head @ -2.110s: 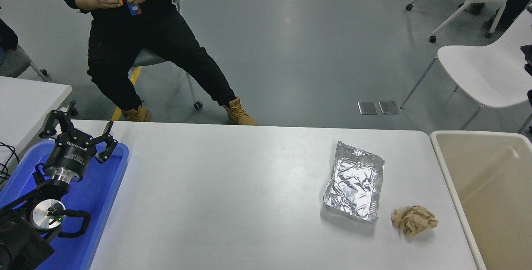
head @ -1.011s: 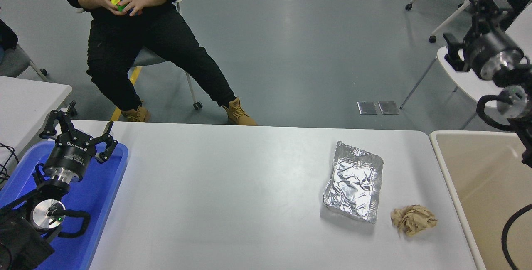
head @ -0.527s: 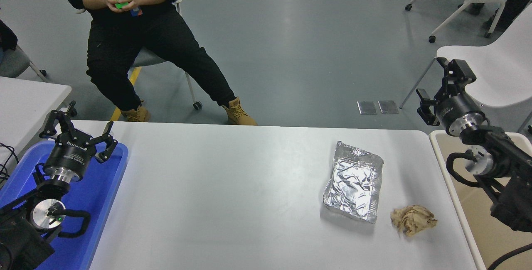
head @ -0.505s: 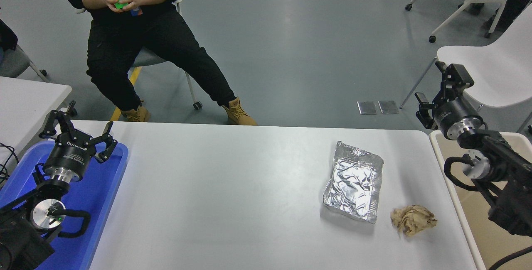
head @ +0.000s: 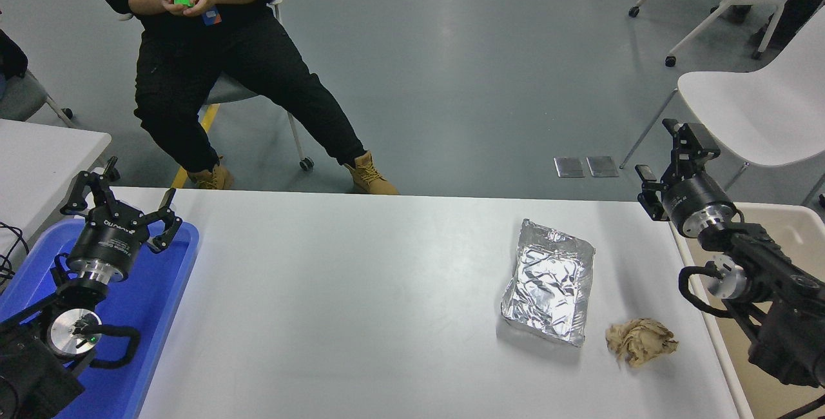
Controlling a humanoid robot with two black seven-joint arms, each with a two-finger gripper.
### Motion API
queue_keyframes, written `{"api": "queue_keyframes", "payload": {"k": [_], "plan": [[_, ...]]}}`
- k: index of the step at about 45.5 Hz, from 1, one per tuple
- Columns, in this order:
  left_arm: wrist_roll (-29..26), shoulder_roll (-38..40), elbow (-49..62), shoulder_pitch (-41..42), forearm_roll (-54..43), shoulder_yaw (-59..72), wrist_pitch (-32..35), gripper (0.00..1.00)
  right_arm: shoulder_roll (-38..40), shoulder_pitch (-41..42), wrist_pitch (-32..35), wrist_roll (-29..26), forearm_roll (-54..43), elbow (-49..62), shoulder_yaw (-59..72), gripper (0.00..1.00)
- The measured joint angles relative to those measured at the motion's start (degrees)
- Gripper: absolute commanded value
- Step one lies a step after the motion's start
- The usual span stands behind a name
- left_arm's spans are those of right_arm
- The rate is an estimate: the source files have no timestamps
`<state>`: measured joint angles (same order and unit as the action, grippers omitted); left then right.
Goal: Clean the table surface
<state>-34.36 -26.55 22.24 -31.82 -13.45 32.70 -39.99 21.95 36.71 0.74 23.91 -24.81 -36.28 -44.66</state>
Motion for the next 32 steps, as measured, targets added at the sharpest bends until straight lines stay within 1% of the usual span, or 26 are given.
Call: {"api": "queue_keyframes", "payload": {"k": [11,19,25,32], "plan": [[0.0,0.0,0.0,0.0,0.0,0.0,0.0,1.00,1.0,-0.1,0.0,0.2,-1.6,0.2,1.4,0.98],[0.0,0.0,0.0,0.0,0.0,0.0,0.0,1.00,2.8,0.4,0.0,0.3,-3.0,0.3,5.0,0.98],[0.0,0.0,0.0,0.0,0.0,0.0,0.0,1.00,5.6,2.3,0.0,0.3,-4.7,0.3,10.7,0.99],[0.0,0.0,0.0,0.0,0.0,0.0,0.0,1.00,9.9,7.6,0.1,0.3,-10.3,0.1,22.8,0.98]]}}
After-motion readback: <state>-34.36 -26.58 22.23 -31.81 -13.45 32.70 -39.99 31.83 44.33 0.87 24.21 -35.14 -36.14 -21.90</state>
